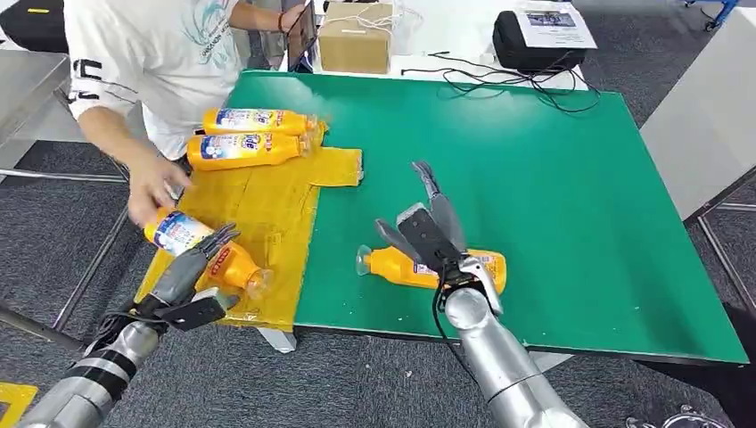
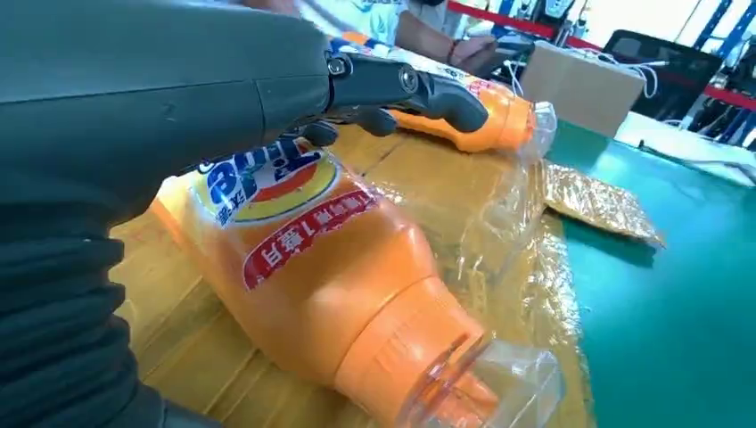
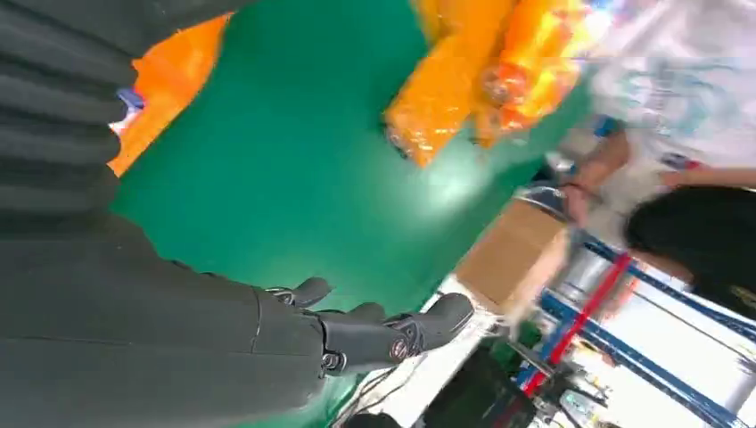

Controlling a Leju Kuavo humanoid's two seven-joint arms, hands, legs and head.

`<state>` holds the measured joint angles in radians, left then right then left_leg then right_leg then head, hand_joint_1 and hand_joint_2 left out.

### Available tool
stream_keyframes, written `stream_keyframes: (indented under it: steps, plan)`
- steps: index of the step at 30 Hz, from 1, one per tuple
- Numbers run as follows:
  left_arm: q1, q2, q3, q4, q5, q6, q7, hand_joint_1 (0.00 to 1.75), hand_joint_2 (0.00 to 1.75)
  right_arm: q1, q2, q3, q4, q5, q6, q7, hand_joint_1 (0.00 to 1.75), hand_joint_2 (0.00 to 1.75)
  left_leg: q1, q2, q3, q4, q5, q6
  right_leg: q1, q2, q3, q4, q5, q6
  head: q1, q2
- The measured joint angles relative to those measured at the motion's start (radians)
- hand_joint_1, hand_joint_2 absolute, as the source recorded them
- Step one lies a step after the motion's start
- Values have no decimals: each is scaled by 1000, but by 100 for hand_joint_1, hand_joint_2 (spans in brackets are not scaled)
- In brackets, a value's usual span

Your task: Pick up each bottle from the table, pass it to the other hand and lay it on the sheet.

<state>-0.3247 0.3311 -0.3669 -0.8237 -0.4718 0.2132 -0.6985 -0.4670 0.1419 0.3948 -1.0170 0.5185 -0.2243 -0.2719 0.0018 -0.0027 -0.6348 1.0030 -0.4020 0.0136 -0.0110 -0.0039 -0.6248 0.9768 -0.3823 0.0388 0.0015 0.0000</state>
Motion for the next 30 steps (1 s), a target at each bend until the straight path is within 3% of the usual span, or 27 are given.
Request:
stream_keyframes:
  steps: [3,7,8,10,14,20,30]
  plan:
    - [40,-6,44,-65,138,-57,0,0,175,-7,-6,25,29,93,16,78,0,175,0,0,0,0,0,0,0,0,-1,0,0,0,0,0]
    - [43,-7,48,-65,138,-57,0,0,175,-7,-6,25,29,93,16,78,0,175,0,0,0,0,0,0,0,0,-1,0,0,0,0,0]
    - [67,-21,91,-115,211,-103,0,0,175,-12,-11,44,55,152,28,126,0,175,0,1,0,0,0,0,0,0,-1,0,0,0,0,0]
    - [101,-157,318,-242,291,-319,1,0,175,-15,-27,100,136,314,30,244,0,175,0,-1,-2,1,0,0,0,0,-2,-1,0,0,0,0]
    - [95,-257,416,-286,294,-379,55,0,175,-1,-45,113,150,405,12,332,0,175,-1,-1,-2,1,0,0,-1,0,-2,-1,0,1,0,0]
    - [85,-342,449,-304,294,-392,95,0,175,16,-73,111,159,523,35,412,0,175,-1,-1,-2,1,0,0,0,0,-2,-1,1,1,0,0]
    - [77,-382,459,-305,306,-395,114,0,175,27,-104,101,165,624,31,484,0,175,0,0,-2,1,0,0,0,0,-2,-1,0,1,0,0]
